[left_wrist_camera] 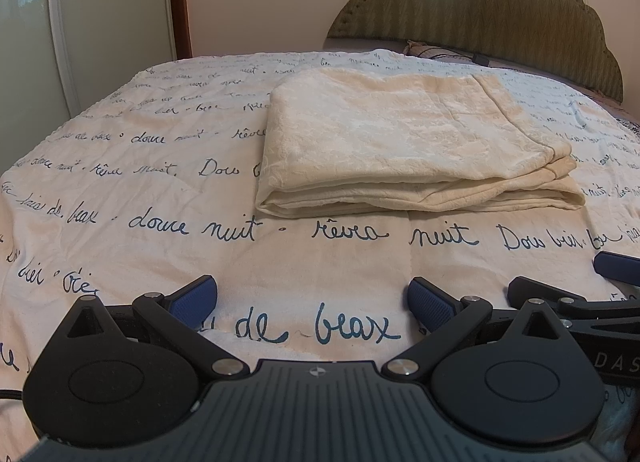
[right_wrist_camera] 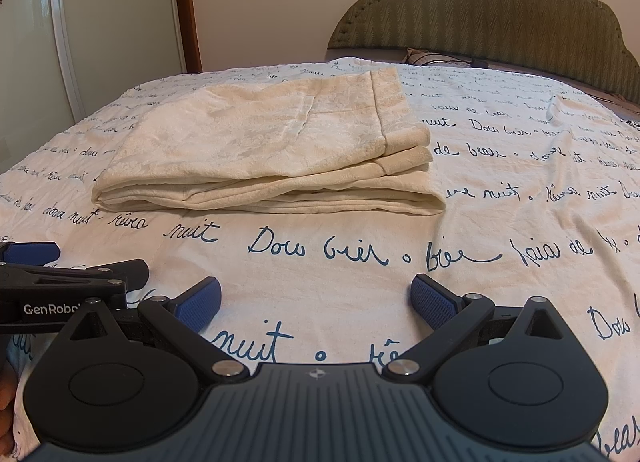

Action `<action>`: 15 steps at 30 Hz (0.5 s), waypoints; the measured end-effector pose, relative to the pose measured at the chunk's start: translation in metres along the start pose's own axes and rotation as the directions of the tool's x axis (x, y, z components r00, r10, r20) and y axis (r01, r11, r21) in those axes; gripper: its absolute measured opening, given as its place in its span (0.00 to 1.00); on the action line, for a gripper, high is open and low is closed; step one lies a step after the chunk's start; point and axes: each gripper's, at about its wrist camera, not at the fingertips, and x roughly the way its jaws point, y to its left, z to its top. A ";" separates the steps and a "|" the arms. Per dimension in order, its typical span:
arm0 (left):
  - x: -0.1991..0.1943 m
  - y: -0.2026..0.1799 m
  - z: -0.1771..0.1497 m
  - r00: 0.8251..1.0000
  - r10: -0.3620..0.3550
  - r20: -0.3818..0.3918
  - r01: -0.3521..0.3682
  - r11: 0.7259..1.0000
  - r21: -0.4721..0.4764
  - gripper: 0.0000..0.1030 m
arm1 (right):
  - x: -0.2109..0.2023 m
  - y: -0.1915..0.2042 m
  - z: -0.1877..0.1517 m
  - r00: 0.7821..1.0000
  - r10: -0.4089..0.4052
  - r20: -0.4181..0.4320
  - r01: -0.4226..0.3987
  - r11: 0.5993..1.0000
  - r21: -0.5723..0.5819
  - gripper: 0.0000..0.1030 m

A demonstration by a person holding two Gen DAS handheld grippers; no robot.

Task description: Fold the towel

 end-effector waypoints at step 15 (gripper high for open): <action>-0.005 0.008 0.005 0.999 -0.035 0.008 0.035 0.999 -0.013 1.00 | -0.010 0.005 0.009 1.000 0.027 0.014 -0.026 0.998 -0.062 0.99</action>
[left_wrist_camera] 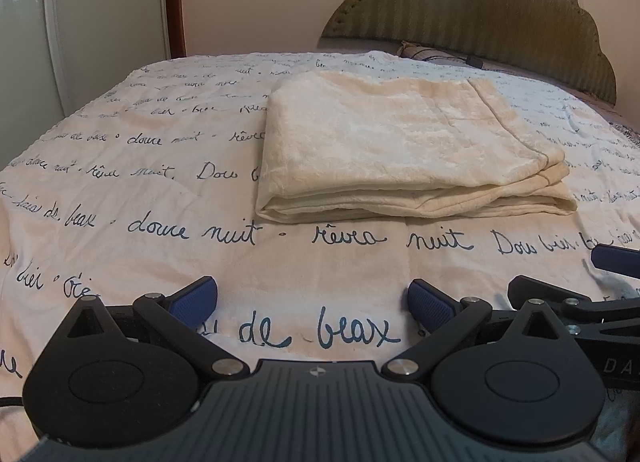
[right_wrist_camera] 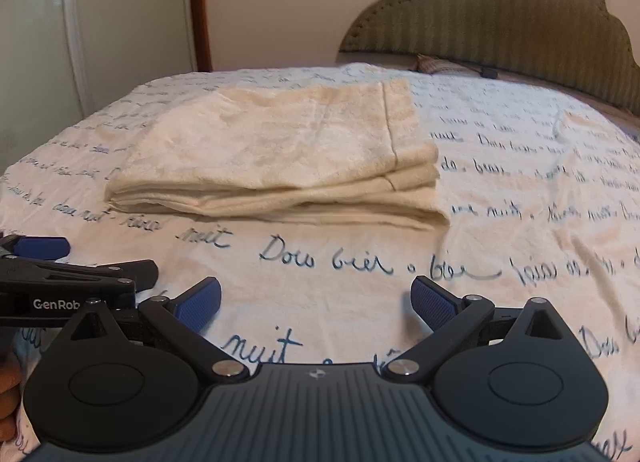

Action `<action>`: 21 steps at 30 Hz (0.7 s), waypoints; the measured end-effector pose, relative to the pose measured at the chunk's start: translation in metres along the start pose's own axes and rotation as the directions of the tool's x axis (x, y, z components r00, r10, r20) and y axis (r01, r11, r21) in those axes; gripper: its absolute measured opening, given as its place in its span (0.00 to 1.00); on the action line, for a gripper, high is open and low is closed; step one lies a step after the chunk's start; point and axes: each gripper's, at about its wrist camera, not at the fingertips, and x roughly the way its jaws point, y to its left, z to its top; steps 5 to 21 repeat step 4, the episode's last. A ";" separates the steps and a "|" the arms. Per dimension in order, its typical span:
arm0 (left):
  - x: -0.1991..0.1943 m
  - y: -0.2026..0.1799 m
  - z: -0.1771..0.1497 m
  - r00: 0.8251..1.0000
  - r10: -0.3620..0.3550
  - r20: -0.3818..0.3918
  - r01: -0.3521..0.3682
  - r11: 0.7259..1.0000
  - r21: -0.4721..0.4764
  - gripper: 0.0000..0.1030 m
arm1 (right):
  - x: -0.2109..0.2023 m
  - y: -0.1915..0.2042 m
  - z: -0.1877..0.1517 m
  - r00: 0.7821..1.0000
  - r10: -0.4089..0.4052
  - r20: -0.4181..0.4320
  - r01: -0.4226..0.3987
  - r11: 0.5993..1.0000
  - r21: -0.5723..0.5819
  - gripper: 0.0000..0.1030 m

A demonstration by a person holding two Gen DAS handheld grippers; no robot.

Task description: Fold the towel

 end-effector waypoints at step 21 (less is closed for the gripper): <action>-0.014 0.017 0.005 1.000 0.008 0.018 -0.007 1.000 -0.029 1.00 | -0.020 0.006 0.013 0.994 0.065 0.086 -0.050 0.986 -0.157 0.99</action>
